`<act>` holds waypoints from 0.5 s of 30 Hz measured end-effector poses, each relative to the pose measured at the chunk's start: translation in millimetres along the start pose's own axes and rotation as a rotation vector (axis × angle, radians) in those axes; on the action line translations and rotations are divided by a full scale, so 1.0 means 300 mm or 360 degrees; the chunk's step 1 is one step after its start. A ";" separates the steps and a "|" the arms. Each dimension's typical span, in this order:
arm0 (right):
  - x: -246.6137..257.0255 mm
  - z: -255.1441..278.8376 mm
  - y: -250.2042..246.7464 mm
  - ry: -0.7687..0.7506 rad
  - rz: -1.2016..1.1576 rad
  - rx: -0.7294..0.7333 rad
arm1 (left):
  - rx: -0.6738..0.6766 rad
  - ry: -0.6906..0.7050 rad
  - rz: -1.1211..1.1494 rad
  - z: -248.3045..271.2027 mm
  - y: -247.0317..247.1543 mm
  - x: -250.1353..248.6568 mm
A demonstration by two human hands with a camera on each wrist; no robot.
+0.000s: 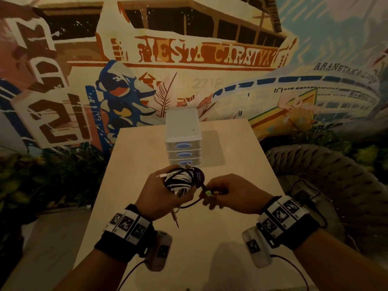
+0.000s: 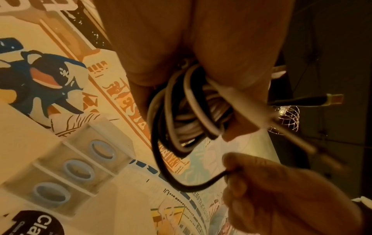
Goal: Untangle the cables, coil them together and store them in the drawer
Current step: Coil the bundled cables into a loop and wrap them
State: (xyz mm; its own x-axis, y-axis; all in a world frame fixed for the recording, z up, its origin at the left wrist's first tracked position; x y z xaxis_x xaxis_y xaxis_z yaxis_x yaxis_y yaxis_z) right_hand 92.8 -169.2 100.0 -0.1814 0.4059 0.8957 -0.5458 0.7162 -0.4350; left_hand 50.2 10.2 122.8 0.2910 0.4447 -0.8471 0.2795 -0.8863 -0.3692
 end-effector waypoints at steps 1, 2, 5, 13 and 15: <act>0.007 0.002 -0.003 -0.0025 -0.0110 -0.0003 | 0.0024 -0.0014 0.0011 0.003 0.012 -0.003; 0.014 0.007 -0.006 -0.0049 -0.0219 -0.0002 | 0.0034 -0.0040 0.0031 0.003 0.018 -0.004; 0.020 0.020 -0.025 -0.0159 -0.0325 -0.0054 | 0.0020 -0.0181 0.0135 0.000 0.008 0.016; 0.046 0.020 -0.025 -0.0314 -0.0560 -0.0469 | 0.0075 -0.0166 0.0112 0.005 0.033 0.000; 0.057 0.015 -0.024 -0.0241 -0.0741 -0.0564 | 0.0047 -0.0174 0.0181 0.005 0.041 -0.014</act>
State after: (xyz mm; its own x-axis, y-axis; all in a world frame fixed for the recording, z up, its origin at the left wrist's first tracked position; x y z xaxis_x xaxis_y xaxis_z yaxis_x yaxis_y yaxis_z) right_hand 89.9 -170.0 118.9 -0.1177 -0.0623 0.9911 -0.2945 0.9553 0.0251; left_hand 51.0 -2.7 121.3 0.2174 0.3259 -0.9201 0.2228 -0.9343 -0.2783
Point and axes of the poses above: each hand's wrist, its own z-axis away from the middle knuckle, its own y-axis out of the palm, x = y × z, the point moved 6 cm from there along -z, towards the middle knuckle, and after that the axes turned 14 degrees about -x, right-handed, at the moved point
